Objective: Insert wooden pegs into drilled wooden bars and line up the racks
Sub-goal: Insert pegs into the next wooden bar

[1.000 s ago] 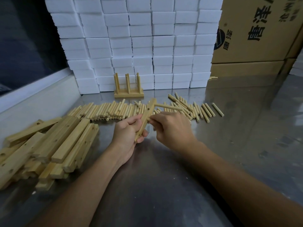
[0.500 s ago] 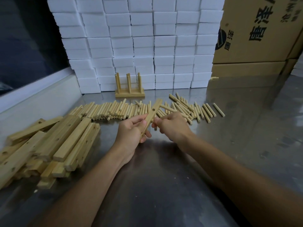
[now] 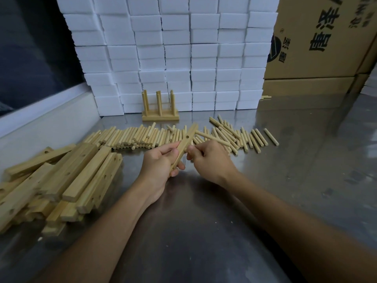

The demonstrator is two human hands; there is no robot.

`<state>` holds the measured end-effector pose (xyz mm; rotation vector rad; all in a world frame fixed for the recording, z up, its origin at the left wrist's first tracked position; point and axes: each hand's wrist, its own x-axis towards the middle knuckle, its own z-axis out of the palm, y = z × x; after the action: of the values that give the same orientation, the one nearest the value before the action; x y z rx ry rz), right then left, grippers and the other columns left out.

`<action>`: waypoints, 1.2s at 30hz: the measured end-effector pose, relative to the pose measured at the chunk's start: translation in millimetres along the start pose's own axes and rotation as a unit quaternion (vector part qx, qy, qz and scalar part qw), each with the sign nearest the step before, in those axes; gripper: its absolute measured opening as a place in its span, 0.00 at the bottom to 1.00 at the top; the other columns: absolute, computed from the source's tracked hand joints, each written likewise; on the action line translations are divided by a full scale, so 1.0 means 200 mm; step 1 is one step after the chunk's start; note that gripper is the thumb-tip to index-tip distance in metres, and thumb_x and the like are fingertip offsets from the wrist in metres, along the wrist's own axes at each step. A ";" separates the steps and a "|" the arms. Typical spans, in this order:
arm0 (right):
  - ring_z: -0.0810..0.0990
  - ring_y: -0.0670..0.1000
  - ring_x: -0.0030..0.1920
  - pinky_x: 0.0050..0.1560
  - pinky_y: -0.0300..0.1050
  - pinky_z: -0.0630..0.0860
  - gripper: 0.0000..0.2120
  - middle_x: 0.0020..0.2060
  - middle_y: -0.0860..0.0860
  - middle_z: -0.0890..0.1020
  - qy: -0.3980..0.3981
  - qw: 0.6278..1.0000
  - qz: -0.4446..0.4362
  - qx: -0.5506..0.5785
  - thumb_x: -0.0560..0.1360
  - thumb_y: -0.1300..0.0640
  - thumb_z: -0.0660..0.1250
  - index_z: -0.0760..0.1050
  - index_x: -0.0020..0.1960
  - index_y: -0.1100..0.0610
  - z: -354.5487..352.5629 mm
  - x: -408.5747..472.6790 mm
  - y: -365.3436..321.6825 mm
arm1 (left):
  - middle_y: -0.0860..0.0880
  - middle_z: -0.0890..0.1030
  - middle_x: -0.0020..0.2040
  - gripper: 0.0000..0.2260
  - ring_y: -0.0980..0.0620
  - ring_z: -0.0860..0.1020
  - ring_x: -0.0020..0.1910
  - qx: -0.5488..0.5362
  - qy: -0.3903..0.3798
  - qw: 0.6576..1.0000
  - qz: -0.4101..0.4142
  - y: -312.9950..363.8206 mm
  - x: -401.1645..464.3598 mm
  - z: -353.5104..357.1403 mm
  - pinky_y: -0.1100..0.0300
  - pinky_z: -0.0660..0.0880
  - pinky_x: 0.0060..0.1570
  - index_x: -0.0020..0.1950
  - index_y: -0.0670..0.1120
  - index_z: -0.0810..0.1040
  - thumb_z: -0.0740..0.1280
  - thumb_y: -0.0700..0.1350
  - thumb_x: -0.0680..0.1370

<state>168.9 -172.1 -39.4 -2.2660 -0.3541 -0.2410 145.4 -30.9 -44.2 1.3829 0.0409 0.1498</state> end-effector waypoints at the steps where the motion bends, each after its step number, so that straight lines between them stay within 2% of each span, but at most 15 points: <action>1: 0.71 0.41 0.24 0.34 0.42 0.69 0.18 0.23 0.45 0.75 -0.013 0.999 0.020 0.029 0.83 0.51 0.60 0.81 0.38 0.53 -0.01 0.01 0.00 | 0.50 0.85 0.38 0.14 0.50 0.76 0.32 0.006 -0.001 1.000 0.001 0.00 0.00 0.00 0.63 0.67 0.25 0.49 0.49 0.81 0.60 0.33 0.82; 3: 0.68 0.41 0.20 0.30 0.41 0.67 0.19 0.18 0.44 0.71 -0.026 0.996 0.044 0.078 0.83 0.51 0.60 0.80 0.37 0.53 -0.01 0.01 0.01 | 0.49 0.85 0.38 0.13 0.51 0.76 0.32 0.010 -0.003 1.000 0.004 -0.01 0.01 0.00 0.63 0.67 0.25 0.50 0.49 0.81 0.61 0.33 0.81; 4: 0.69 0.42 0.21 0.30 0.42 0.68 0.19 0.19 0.44 0.72 -0.022 0.996 0.038 0.083 0.83 0.51 0.60 0.80 0.37 0.53 -0.01 0.01 0.01 | 0.49 0.85 0.38 0.13 0.51 0.76 0.32 0.011 -0.003 1.000 0.006 -0.01 0.01 0.00 0.63 0.68 0.25 0.50 0.49 0.81 0.61 0.33 0.81; 6: 0.77 0.46 0.27 0.34 0.45 0.75 0.18 0.26 0.47 0.80 0.003 0.999 -0.003 0.043 0.83 0.51 0.61 0.81 0.39 0.53 0.00 0.00 0.00 | 0.49 0.86 0.40 0.13 0.51 0.77 0.32 0.017 0.001 1.000 0.016 -0.02 0.01 0.00 0.62 0.70 0.26 0.50 0.51 0.81 0.62 0.34 0.81; 8: 0.80 0.47 0.32 0.38 0.45 0.78 0.16 0.31 0.48 0.83 0.029 0.999 -0.031 0.008 0.83 0.51 0.61 0.83 0.42 0.54 0.01 0.00 0.01 | 0.50 0.86 0.42 0.14 0.52 0.79 0.33 0.041 0.001 0.999 0.033 -0.03 0.02 0.00 0.62 0.73 0.30 0.50 0.54 0.80 0.62 0.35 0.81; 13: 0.73 0.46 0.27 0.32 0.46 0.74 0.15 0.26 0.48 0.78 0.064 0.996 -0.064 -0.005 0.81 0.51 0.65 0.81 0.38 0.54 0.01 -0.02 0.06 | 0.54 0.86 0.44 0.15 0.58 0.80 0.33 0.115 -0.015 0.991 0.069 -0.06 0.02 0.01 0.66 0.76 0.36 0.53 0.59 0.77 0.67 0.37 0.79; 15: 0.72 0.45 0.26 0.32 0.43 0.73 0.14 0.26 0.48 0.78 0.080 0.993 -0.081 0.008 0.80 0.51 0.67 0.81 0.37 0.52 0.00 -0.03 0.05 | 0.54 0.86 0.43 0.15 0.59 0.78 0.31 0.110 -0.012 0.992 0.058 -0.06 0.03 0.00 0.66 0.76 0.35 0.56 0.57 0.77 0.66 0.35 0.80; 18: 0.76 0.47 0.29 0.36 0.50 0.76 0.18 0.28 0.49 0.80 0.096 0.991 -0.091 0.024 0.81 0.46 0.64 0.82 0.39 0.55 -0.02 -0.03 0.04 | 0.51 0.85 0.45 0.13 0.57 0.78 0.32 0.081 0.038 0.995 0.035 -0.05 0.04 -0.02 0.62 0.76 0.35 0.63 0.49 0.76 0.64 0.36 0.81; 21: 0.77 0.50 0.32 0.38 0.55 0.77 0.19 0.29 0.50 0.80 0.105 0.990 -0.078 0.054 0.82 0.43 0.58 0.77 0.39 0.52 -0.04 -0.04 0.05 | 0.45 0.83 0.49 0.16 0.53 0.77 0.36 0.027 0.087 0.996 0.003 -0.04 0.06 -0.03 0.60 0.74 0.35 0.70 0.44 0.72 0.63 0.37 0.82; 24: 0.79 0.52 0.33 0.39 0.57 0.78 0.25 0.31 0.50 0.81 0.105 0.992 -0.047 0.053 0.83 0.42 0.54 0.79 0.42 0.58 -0.06 -0.03 0.08 | 0.44 0.79 0.46 0.10 0.52 0.75 0.33 -0.025 0.112 0.993 -0.022 -0.02 0.05 -0.03 0.61 0.75 0.30 0.62 0.37 0.76 0.59 0.38 0.84; 27: 0.79 0.52 0.33 0.40 0.55 0.79 0.22 0.30 0.50 0.80 0.091 0.996 -0.018 -0.001 0.83 0.45 0.58 0.80 0.40 0.58 -0.06 -0.02 0.12 | 0.43 0.79 0.46 0.09 0.51 0.76 0.32 -0.076 0.124 0.988 -0.045 0.01 0.04 -0.04 0.61 0.77 0.28 0.50 0.41 0.77 0.58 0.40 0.84; 29: 0.78 0.51 0.33 0.38 0.51 0.79 0.17 0.30 0.50 0.80 0.096 0.994 -0.007 -0.060 0.81 0.47 0.62 0.80 0.40 0.55 -0.07 0.00 0.14 | 0.43 0.79 0.47 0.09 0.50 0.76 0.32 -0.085 0.125 0.987 -0.044 0.02 0.04 -0.04 0.61 0.77 0.27 0.51 0.42 0.77 0.58 0.42 0.85; 32: 0.79 0.48 0.37 0.41 0.47 0.80 0.09 0.37 0.46 0.82 0.122 0.982 0.014 -0.141 0.79 0.50 0.65 0.81 0.47 0.52 -0.12 0.01 0.18 | 0.44 0.80 0.50 0.10 0.52 0.76 0.28 -0.073 0.129 0.988 -0.043 0.02 0.03 -0.04 0.63 0.72 0.23 0.57 0.42 0.75 0.57 0.46 0.85; 36: 0.80 0.49 0.43 0.43 0.46 0.78 0.09 0.44 0.48 0.83 0.121 0.970 0.044 -0.205 0.77 0.50 0.68 0.82 0.53 0.53 -0.17 0.03 0.23 | 0.44 0.78 0.45 0.09 0.53 0.72 0.26 -0.088 0.121 0.987 -0.051 0.03 0.03 -0.05 0.65 0.63 0.20 0.54 0.44 0.74 0.56 0.45 0.85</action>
<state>188.1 -225.3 -48.7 -2.6106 -0.0775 -0.5848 150.4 -19.7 -39.5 1.1777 0.2938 0.2301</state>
